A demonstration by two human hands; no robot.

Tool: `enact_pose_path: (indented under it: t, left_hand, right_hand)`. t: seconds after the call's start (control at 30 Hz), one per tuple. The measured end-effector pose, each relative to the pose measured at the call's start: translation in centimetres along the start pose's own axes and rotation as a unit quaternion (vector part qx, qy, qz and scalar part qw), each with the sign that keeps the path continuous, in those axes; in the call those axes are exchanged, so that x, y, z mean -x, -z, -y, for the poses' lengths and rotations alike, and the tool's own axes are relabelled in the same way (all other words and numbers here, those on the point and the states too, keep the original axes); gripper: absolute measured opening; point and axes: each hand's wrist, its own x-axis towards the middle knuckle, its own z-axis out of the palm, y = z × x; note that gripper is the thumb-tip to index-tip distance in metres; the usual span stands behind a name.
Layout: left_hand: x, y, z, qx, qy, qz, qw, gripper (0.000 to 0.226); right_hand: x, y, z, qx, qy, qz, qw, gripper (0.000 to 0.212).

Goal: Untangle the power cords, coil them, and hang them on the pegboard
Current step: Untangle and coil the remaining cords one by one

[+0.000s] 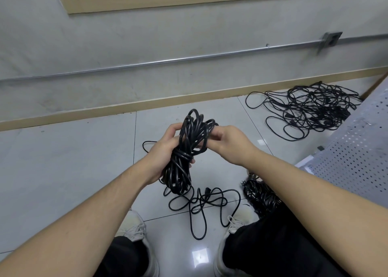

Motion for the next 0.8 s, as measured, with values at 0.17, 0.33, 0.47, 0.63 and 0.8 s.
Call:
enact_pose_path:
  t: [0.17,0.33,0.47,0.63,0.8]
  left_hand:
    - [0.0,-0.7,-0.3,-0.014,-0.007,0.005,1.000,0.036]
    - [-0.5,-0.7,-0.6,0.003,-0.014,-0.010,1.000,0.036]
    - [-0.6,-0.4,-0.6,0.013,-0.016,-0.021,1.000,0.038]
    - [-0.3,-0.2,-0.9,-0.056,-0.036,-0.013,0.998,0.039]
    - [0.4,0.0,-1.3,-0.063,-0.031,0.008,0.998,0.042]
  right_hand:
    - [-0.1,0.5,-0.1,0.017,-0.005,-0.009,1.000,0.023]
    - [-0.6,-0.6,-0.3,-0.056,-0.037,-0.069,0.995,0.004]
    - [-0.9,-0.6,-0.5,-0.136,-0.053,-0.030,0.989,0.016]
    - [-0.4,-1.1,-0.4,-0.183,-0.047,-0.029,0.982,0.019]
    - [-0.3,-0.5,0.5,-0.068,0.022,-0.057,0.996,0.023]
